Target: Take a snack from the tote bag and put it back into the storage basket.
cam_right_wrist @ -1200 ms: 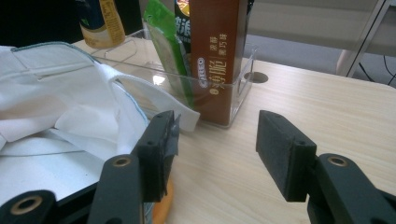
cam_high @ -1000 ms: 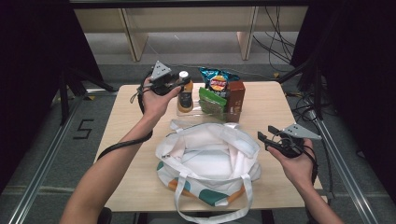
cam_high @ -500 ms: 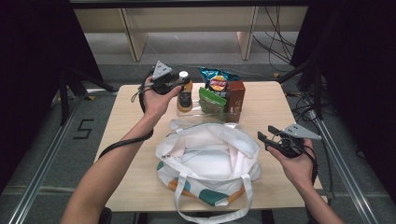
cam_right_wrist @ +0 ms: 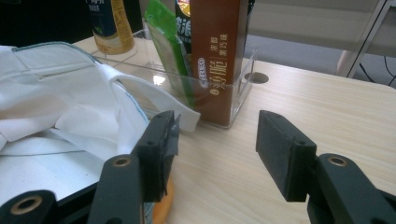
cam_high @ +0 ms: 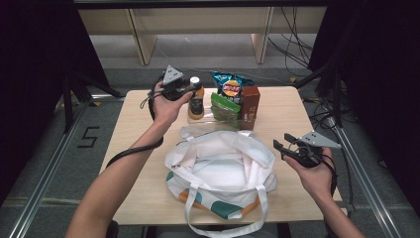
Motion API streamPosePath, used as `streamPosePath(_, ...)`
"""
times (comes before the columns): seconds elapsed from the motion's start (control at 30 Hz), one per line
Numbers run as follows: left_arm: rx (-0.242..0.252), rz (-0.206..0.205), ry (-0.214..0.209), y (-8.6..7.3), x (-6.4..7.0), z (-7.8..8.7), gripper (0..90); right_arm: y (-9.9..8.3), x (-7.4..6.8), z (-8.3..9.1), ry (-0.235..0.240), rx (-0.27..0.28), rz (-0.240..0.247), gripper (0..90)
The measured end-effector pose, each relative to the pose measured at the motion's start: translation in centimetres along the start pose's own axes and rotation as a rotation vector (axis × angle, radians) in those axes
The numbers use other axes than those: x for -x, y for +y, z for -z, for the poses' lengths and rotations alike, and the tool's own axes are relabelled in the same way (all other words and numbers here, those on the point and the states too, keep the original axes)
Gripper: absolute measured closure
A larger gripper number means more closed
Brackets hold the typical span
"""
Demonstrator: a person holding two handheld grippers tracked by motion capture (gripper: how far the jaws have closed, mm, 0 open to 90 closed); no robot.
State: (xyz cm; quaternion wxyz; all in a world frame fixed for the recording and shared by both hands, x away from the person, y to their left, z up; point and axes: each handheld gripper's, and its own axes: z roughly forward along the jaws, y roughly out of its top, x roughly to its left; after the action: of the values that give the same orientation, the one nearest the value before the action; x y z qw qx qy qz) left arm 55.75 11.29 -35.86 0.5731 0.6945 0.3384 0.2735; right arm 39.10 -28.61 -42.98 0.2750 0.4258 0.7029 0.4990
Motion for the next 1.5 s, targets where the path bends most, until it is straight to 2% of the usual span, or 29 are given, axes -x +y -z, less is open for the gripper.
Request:
streamPosePath(0.1,-0.001,0.005,0.000,-0.1,0.0,0.0,58.4,0.0,-0.1,0.1,0.001,-0.005,-0.013,48.0)
streamPosePath(0.13,-0.001,0.006,0.000,-0.1,0.0,0.0,58.4,0.1,-0.2,0.1,0.003,-0.012,-0.031,48.0)
streamPosePath(0.37,-0.009,0.004,0.002,-0.3,-0.1,-0.1,58.4,0.1,-0.2,0.1,0.003,-0.011,-0.026,48.0)
streamPosePath(0.4,-0.009,0.005,0.001,-0.4,-0.1,-0.2,58.4,0.1,-0.1,0.2,0.012,-0.026,-0.021,48.0)
streamPosePath(0.47,-0.013,0.007,0.002,-0.5,-0.1,-0.2,58.4,0.0,-0.1,0.1,0.001,-0.006,-0.012,48.0)
streamPosePath(0.6,-0.019,0.004,0.005,-0.7,-0.2,-0.3,58.4,0.0,0.0,0.0,-0.003,-0.005,-0.009,48.0)
streamPosePath(0.7,-0.029,0.003,0.008,-0.8,-0.3,-0.4,58.4,0.1,-0.2,0.1,0.003,-0.012,-0.029,48.0)
streamPosePath(0.83,-0.036,0.010,0.009,-1.0,-0.4,-0.6,58.4,0.1,-0.2,0.1,0.003,-0.011,-0.029,48.0)
streamPosePath(0.9,-0.040,0.007,0.007,-1.1,-0.4,-0.6,58.4,0.1,-0.2,0.1,0.004,-0.012,-0.027,48.0)
streamPosePath(0.93,-0.043,0.007,0.007,-1.1,-0.4,-0.7,58.4,0.1,0.2,0.1,0.022,-0.021,0.003,48.0)
streamPosePath(1.1,-0.051,0.013,0.007,-1.4,-0.5,-0.8,58.4,0.0,0.1,0.0,0.005,0.004,0.012,48.0)
streamPosePath(1.27,-0.060,0.011,0.004,-1.6,-0.4,-0.9,58.4,0.1,-0.2,0.1,0.004,-0.011,-0.027,48.0)
streamPosePath(1.33,-0.061,0.010,0.006,-1.6,-0.3,-1.0,58.4,0.0,-0.1,0.1,0.003,-0.007,-0.012,48.1)
streamPosePath(1.5,-0.073,0.006,0.004,-1.8,-0.3,-1.1,58.4,0.1,-0.1,0.2,0.006,-0.017,-0.025,48.0)
